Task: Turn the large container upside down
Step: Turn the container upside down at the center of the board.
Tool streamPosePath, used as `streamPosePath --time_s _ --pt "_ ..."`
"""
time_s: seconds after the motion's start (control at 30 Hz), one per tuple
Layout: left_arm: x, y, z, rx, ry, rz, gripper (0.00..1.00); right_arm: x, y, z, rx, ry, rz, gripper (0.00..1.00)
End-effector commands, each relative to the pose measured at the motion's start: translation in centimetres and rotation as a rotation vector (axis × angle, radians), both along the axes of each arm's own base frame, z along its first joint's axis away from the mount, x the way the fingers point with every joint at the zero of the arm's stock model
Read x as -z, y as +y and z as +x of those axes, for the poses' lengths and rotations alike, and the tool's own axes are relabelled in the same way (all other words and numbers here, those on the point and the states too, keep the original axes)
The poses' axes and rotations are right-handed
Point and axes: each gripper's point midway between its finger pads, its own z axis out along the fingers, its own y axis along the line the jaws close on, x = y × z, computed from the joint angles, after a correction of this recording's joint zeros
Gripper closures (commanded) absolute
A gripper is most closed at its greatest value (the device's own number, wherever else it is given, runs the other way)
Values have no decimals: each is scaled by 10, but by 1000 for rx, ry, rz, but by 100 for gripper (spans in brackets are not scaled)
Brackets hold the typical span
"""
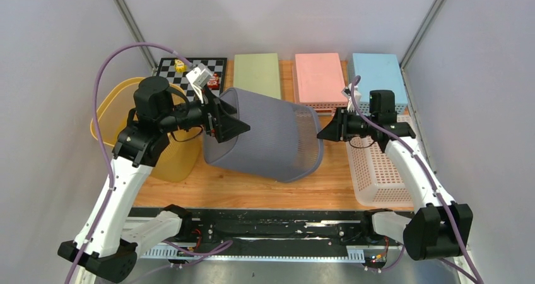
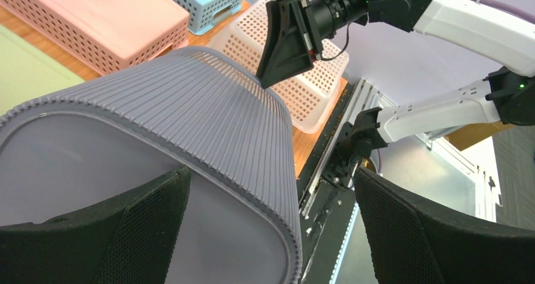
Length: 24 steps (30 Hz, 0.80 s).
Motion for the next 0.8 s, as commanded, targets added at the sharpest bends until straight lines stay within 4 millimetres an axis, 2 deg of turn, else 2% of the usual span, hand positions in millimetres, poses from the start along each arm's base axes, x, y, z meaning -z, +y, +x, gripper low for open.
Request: streamPosePath --time_s 0.0,0.77 --pt "-6 -13 -9 99 14 -39 0 -30 25 -18 -173 -48 145 65" --pt "7 -19 8 101 7 -31 0 11 20 -16 -212 -39 75 64"
